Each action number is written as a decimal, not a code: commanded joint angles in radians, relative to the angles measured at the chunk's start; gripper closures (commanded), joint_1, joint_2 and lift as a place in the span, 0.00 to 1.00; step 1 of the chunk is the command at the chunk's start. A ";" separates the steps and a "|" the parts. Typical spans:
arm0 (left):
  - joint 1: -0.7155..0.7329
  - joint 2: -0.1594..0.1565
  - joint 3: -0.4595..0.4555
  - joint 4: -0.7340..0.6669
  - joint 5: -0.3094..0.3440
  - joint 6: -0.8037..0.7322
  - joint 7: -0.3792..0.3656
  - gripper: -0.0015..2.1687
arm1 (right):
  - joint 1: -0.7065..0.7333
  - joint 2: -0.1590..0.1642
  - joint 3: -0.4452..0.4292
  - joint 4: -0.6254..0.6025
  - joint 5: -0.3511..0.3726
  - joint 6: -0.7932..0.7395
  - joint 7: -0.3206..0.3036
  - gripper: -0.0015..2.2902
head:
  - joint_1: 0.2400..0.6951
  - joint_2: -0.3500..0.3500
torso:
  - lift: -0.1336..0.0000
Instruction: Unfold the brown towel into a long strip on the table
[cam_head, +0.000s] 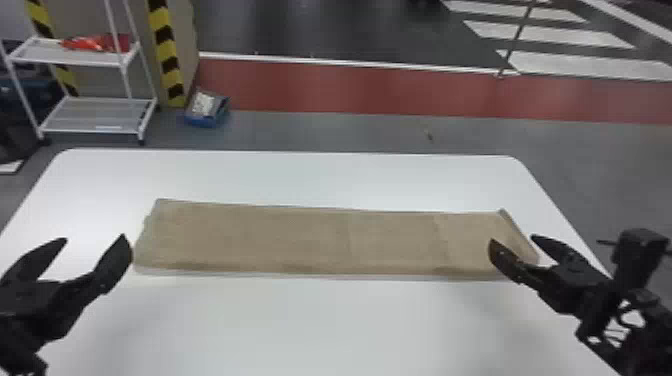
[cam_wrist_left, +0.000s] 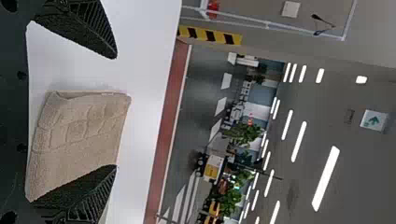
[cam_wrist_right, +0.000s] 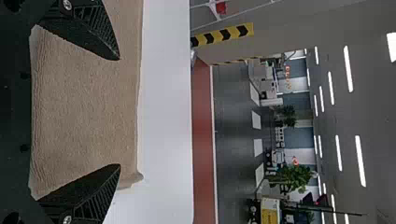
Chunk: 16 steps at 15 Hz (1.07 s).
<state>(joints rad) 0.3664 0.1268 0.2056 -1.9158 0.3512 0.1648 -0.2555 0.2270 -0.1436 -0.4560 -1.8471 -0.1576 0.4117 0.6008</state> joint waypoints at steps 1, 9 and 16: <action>0.074 -0.004 -0.074 -0.074 -0.093 -0.095 0.059 0.02 | 0.075 0.053 0.089 -0.092 0.030 -0.066 -0.047 0.03 | 1.00 0.34 | 0.13; 0.166 -0.024 -0.242 -0.140 -0.250 -0.245 0.259 0.02 | 0.261 0.134 0.338 -0.199 0.070 -0.323 -0.285 0.04 | 1.00 0.46 | 0.13; 0.201 -0.024 -0.273 -0.127 -0.290 -0.319 0.297 0.02 | 0.334 0.145 0.476 -0.242 0.128 -0.369 -0.348 0.04 | 1.00 0.54 | 0.13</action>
<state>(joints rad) 0.5581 0.1020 -0.0563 -2.0353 0.0890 -0.1499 0.0320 0.5451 -0.0016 -0.0110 -2.0719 -0.0447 0.0505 0.2530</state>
